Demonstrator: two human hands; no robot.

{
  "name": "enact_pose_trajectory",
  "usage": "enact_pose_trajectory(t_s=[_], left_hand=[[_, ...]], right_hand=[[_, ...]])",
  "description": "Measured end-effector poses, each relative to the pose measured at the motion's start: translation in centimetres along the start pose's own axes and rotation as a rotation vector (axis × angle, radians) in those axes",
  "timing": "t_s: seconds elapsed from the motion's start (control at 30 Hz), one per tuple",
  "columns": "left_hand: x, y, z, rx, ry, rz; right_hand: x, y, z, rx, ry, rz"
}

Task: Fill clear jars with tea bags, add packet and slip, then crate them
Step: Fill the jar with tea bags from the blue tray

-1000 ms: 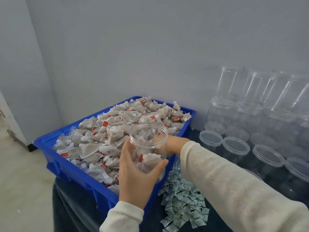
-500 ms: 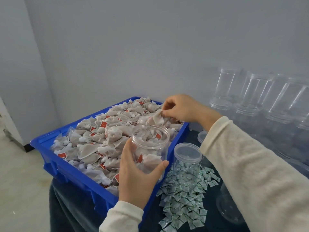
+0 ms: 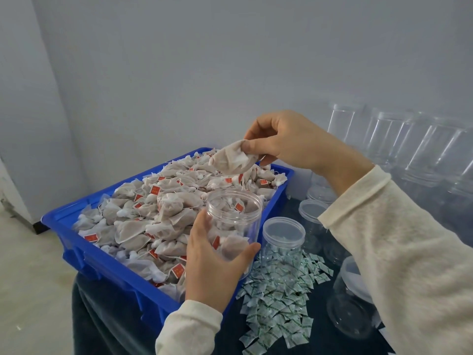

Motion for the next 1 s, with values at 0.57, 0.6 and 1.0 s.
enact_pose_trajectory(t_s=[0.57, 0.6, 1.0], left_hand=[[-1.5, 0.0, -0.6, -0.027, -0.03, -0.039], [-1.5, 0.0, -0.6, -0.034, -0.027, -0.05], [-1.6, 0.7, -0.8, -0.086, -0.052, -0.031]], right_hand=[[-2.2, -2.6, -1.2, 0.135, -0.06, -0.117], [-2.3, -2.4, -1.1, 0.132, -0.062, -0.111], [-6.2, -4.2, 0.2, 0.149, -0.161, -0.025]])
Point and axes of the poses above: each hand's wrist, its own z-axis towards the middle knuckle, its own y-axis out of the back of the hand, x = y × z, the point moved 8 cm from there along z, towards the middle knuckle, and after that the axes turned 2 degrees about y, right-handed, at the moved point
